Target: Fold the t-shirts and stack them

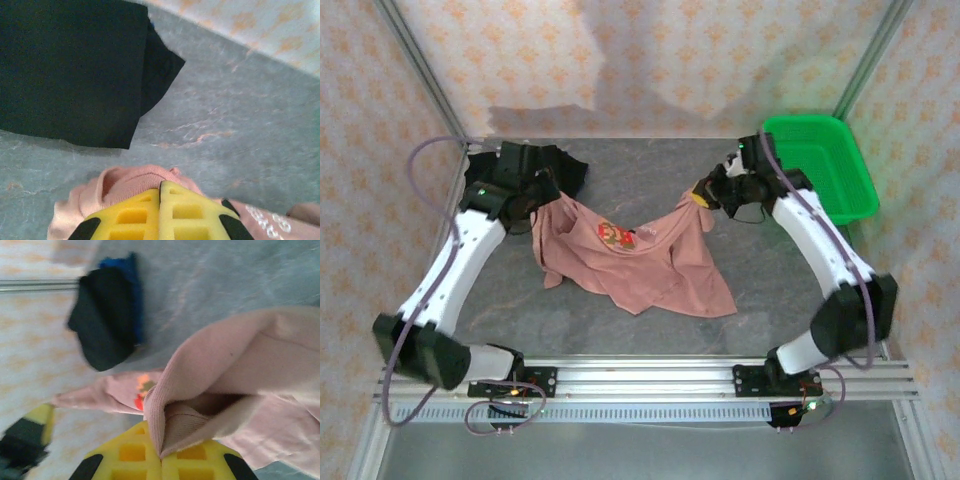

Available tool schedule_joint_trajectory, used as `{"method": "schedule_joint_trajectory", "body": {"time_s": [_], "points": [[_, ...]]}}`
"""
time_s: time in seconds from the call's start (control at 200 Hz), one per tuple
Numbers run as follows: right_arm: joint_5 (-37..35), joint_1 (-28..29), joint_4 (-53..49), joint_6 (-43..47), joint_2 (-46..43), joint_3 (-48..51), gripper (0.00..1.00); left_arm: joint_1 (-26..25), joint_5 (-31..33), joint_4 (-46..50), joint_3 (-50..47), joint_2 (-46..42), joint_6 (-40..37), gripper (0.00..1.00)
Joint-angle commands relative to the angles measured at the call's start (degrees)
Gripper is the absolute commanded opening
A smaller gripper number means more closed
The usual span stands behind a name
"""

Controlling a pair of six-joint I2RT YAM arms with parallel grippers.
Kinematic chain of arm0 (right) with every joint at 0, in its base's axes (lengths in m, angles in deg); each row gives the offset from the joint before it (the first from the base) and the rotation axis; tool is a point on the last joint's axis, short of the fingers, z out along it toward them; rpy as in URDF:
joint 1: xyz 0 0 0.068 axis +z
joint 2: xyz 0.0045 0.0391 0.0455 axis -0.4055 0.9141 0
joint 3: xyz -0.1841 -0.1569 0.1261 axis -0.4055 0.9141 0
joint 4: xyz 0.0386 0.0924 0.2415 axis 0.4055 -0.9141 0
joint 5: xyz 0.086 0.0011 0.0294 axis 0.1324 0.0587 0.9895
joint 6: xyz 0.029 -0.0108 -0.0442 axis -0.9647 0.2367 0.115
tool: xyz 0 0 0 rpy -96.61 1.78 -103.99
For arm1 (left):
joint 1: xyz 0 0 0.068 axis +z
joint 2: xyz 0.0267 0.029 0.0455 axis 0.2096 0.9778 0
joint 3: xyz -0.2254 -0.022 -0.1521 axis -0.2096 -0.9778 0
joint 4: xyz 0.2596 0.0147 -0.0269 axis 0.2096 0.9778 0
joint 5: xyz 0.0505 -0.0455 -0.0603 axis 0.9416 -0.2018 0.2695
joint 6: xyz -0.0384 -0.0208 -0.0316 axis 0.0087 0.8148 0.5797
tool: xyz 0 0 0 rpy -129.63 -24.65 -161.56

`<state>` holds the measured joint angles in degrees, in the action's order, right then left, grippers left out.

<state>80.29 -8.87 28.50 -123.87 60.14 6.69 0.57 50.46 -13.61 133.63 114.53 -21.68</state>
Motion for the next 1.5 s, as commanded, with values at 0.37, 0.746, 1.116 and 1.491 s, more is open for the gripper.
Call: {"method": "schedule_joint_trajectory", "body": {"time_s": [0.37, 0.746, 1.116, 1.491], "points": [[-11.36, -1.36, -1.13, 14.56, 14.97, -13.26, 0.56, -2.23, -6.62, -2.93, 1.19, 1.96, 11.25, 0.77], [-8.47, 1.76, -8.47, 22.29, -13.13, 14.16, 0.86, -20.43, -12.98, -5.85, -35.37, -26.77, 37.45, 0.72], [-4.5, 4.56, -3.46, 18.79, -16.52, 28.64, 0.85, -31.8, -8.55, -37.93, -49.65, -13.71, 47.23, 0.53], [-5.7, 4.5, -4.41, 19.49, -19.38, 31.22, 0.85, -32.3, -6.45, -39.91, -49.31, -5.11, 43.64, 0.51]]}}
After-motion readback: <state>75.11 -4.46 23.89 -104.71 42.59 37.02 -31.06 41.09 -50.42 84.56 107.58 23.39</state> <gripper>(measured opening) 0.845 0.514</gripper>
